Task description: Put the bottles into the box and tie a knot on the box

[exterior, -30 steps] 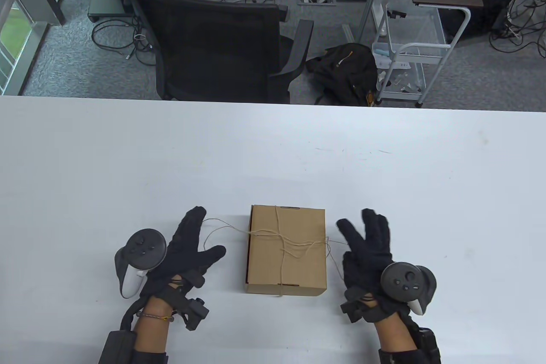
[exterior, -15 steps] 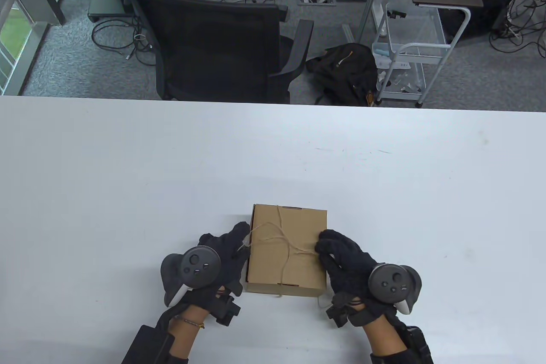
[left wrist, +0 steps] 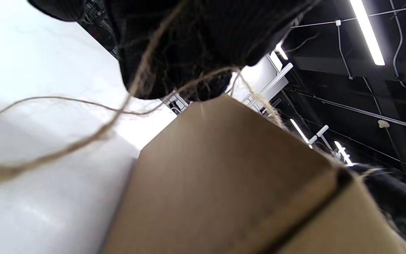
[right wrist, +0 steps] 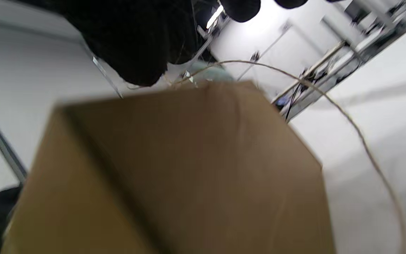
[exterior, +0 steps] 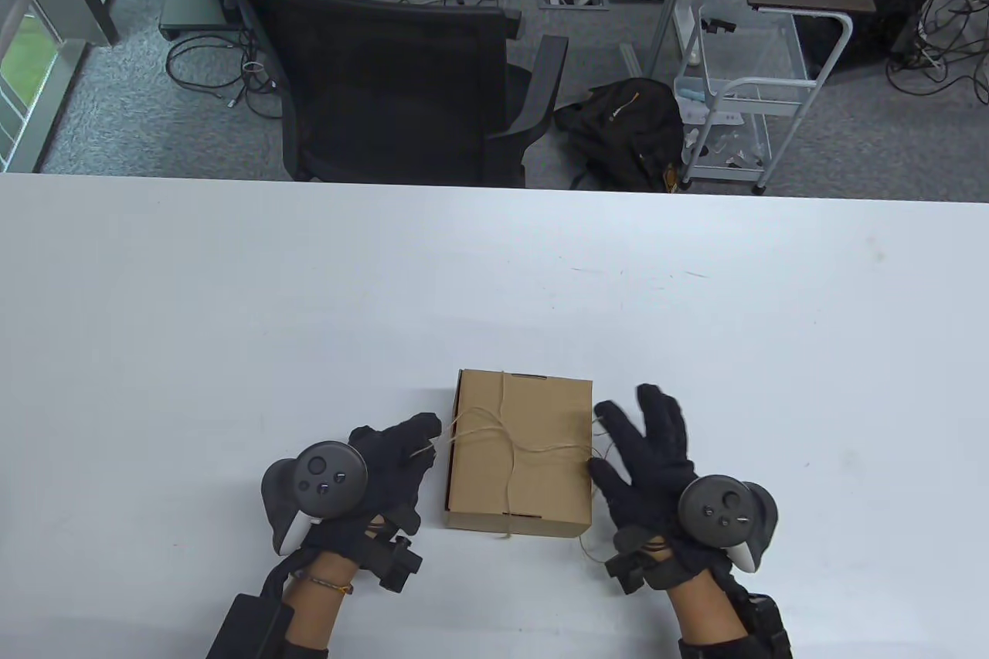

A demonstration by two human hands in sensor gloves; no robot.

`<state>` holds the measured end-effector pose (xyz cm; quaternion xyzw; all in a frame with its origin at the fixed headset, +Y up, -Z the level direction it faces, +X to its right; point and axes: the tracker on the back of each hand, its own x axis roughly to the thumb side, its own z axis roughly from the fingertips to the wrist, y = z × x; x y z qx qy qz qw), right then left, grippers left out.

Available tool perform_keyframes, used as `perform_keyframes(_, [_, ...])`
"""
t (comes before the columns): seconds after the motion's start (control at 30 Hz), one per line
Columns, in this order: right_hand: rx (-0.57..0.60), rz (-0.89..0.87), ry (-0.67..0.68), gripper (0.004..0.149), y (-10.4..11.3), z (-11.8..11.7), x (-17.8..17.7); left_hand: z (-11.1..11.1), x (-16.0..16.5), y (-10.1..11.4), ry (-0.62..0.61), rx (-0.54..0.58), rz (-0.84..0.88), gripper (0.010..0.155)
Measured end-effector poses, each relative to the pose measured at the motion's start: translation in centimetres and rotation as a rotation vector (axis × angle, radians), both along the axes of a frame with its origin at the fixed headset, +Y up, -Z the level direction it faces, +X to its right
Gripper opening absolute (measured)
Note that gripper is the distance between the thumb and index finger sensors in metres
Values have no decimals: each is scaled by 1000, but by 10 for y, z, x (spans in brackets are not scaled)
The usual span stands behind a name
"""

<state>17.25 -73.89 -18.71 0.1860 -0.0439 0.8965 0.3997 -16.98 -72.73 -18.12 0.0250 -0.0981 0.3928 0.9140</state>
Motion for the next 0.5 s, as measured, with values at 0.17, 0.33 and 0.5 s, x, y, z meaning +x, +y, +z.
perform_keyframes(0.17, [26, -18, -130, 38, 1, 0, 0, 1, -19, 8, 21, 6, 97, 61])
perform_keyframes(0.33, [84, 60, -166, 40, 3, 3, 11, -2, -43, 8, 21, -59, 251, 66])
perform_keyframes(0.5, [85, 24, -171, 39, 4, 2, 13, -5, -52, -4, 101, -164, 253, 72])
